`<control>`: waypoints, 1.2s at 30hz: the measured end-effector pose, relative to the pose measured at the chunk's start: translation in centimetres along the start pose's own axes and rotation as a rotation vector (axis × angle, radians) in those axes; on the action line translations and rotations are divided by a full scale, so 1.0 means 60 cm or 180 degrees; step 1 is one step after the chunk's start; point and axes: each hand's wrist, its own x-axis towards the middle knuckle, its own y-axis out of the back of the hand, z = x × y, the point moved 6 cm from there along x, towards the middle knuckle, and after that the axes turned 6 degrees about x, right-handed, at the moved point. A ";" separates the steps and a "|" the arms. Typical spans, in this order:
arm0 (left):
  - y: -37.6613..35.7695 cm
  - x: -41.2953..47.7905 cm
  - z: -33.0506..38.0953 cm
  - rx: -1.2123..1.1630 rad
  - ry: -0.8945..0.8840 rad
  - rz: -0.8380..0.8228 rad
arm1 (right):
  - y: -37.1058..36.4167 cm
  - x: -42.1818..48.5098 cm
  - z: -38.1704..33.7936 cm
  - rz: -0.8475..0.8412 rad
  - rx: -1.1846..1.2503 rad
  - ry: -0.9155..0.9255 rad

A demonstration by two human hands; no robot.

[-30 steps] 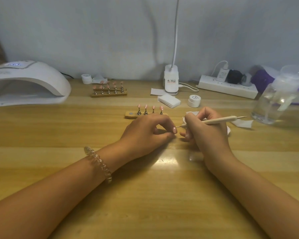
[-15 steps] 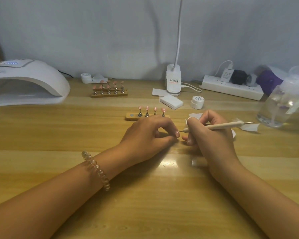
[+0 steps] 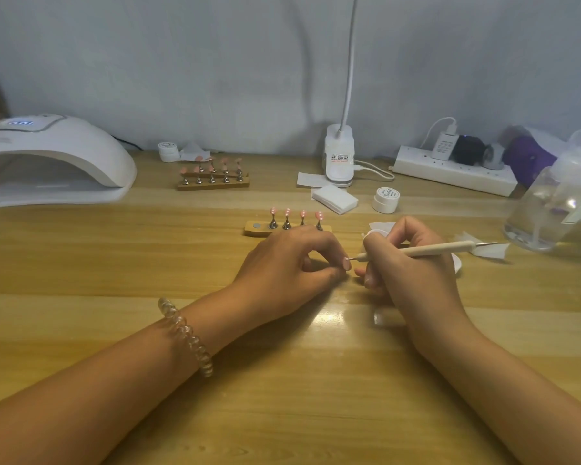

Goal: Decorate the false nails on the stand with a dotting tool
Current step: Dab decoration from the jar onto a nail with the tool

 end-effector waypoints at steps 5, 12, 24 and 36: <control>-0.001 -0.001 0.000 0.0029 0.0002 -0.0007 | 0.003 -0.001 0.000 0.0044 0.0062 -0.0024; 0.000 0.000 0.000 0.0057 0.0022 -0.0013 | -0.001 -0.002 -0.001 -0.0043 0.0062 0.0001; 0.000 0.000 0.001 0.0068 0.0054 -0.0045 | 0.000 0.001 0.001 -0.0050 0.0128 0.0046; 0.000 -0.002 0.001 -0.0008 -0.0006 -0.0042 | 0.032 0.012 -0.012 0.0407 0.0453 0.0315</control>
